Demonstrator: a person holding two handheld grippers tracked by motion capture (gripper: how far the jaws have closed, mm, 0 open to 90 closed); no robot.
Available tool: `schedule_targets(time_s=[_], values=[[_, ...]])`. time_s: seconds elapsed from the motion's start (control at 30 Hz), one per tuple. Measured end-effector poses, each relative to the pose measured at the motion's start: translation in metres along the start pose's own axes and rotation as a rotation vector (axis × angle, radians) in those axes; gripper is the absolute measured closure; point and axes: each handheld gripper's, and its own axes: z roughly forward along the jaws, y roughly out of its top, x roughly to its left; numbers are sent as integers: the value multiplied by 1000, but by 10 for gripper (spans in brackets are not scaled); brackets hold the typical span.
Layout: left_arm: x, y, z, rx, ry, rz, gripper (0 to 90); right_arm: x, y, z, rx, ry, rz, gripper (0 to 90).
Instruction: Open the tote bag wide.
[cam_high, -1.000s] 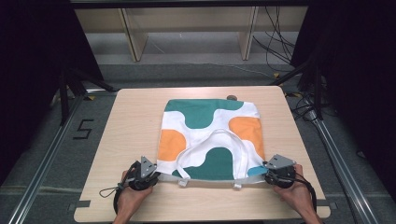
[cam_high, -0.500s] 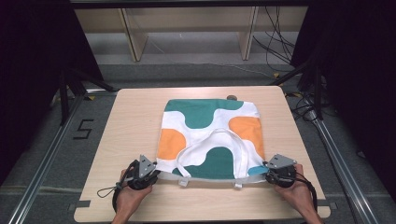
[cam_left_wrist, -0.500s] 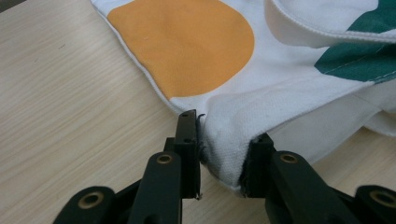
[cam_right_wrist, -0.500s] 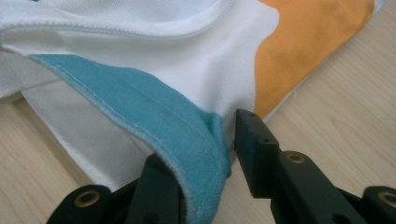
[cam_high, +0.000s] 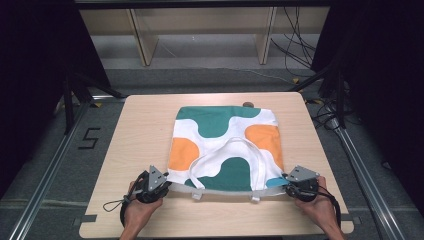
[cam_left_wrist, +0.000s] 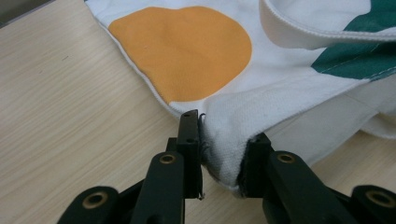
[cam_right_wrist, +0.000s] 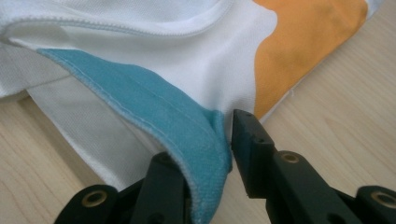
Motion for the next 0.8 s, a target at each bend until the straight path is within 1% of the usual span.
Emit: schedule_targets(time_s=[0.03, 0.07, 0.1, 0.13, 0.17, 0.2, 0.23, 0.27, 0.3, 0.37, 0.4, 0.43, 0.47, 0.53, 0.57, 0.6, 0.63, 0.67, 0.8], values=[[0, 0, -1, -15, -5, -14, 742, -1, 0, 0, -15, -6, -17, 761], [1, 1, -1, -15, -10, -9, 742, -1, 1, 0, -22, 2, -22, 775], [2, 1, -3, -7, -11, -5, 742, 0, 1, -2, -21, -1, -7, 785], [3, 2, -3, -30, -6, 0, 741, -1, 1, -3, -34, 1, 4, 792], [5, 3, -4, -33, -8, 7, 741, -3, 1, -2, -57, 2, -9, 798], [3, 3, -4, -54, -17, -36, 741, -4, 1, -4, -76, -5, 5, 807], [2, 4, -6, -55, -22, -49, 741, -4, 1, -6, -96, -14, 21, 816], [2, 5, -8, -62, -23, -50, 739, -5, 2, -9, -123, -27, 22, 826], [3, 7, -9, -71, -31, -41, 739, -5, 4, -12, -140, -39, 35, 835], [5, 10, -14, -81, -26, -37, 740, -6, 9, -18, -174, -69, 30, 844], [8, 13, -17, -99, -30, -51, 740, -7, 13, -22, -200, -87, 18, 848], [8, 15, -19, -113, -35, -73, 742, -8, 17, -26, -228, -94, 16, 851], [11, 18, -22, -122, -33, -72, 746, -9, 20, -28, -243, -99, 27, 853], [13, 25, -28, -136, -18, -62, 757, -12, 27, -34, -283, -109, 24, 855], [14, 29, -32, -146, -9, -55, 762, -12, 30, -38, -290, -100, 23, 856], [16, 33, -35, -160, -11, -57, 764, -16, 35, -41, -308, -102, -9, 857], [19, 39, -38, -180, -8, -47, 766, -17, 39, -45, -317, -111, -10, 858], [20, 44, -43, -189, 0, -49, 769, -19, 46, -49, -336, -127, -14, 859], [28, 63, -57, -258, 4, -60, 783, -31, 69, -64, -392, -150, -22, 865]])
